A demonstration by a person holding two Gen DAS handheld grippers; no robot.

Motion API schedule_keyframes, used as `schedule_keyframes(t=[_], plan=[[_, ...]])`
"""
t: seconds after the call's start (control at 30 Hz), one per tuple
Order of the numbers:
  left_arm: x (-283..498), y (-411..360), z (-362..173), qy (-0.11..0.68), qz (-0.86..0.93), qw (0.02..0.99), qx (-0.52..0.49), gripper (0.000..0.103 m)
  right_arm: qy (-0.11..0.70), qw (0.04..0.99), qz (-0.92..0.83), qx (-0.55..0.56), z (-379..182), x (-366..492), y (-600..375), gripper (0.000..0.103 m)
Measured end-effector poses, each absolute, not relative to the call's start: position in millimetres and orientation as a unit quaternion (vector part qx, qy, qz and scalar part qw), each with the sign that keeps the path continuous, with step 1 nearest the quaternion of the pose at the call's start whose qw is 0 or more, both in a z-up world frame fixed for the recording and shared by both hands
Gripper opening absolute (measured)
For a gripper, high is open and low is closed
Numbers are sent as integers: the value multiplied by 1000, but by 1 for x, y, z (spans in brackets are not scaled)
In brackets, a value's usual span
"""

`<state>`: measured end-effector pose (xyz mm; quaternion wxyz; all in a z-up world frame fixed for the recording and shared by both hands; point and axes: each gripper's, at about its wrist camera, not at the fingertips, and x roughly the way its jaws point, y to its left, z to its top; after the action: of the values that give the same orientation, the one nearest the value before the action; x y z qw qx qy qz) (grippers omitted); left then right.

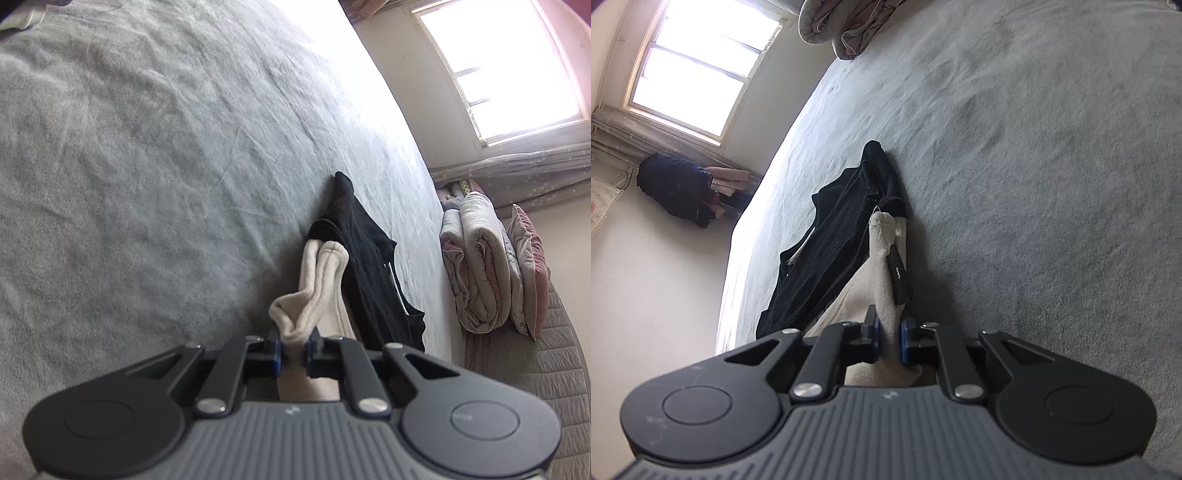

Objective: Fold clothes
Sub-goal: 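Lift and roll the cream strip end toward the black shirt with both grippers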

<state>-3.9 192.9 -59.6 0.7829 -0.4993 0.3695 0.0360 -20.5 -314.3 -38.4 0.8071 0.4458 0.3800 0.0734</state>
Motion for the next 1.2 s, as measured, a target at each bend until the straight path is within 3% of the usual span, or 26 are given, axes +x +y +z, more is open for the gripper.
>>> schedule_keyframes(t=[0.83,1.2], plan=[[-175,193,-44,371,25,736,-565,11,423,766,88,477,-17,-136,-333,12],[-180,191,-43,375,24,716,-589,11,426,752,88,495,-22,-139,-334,13]])
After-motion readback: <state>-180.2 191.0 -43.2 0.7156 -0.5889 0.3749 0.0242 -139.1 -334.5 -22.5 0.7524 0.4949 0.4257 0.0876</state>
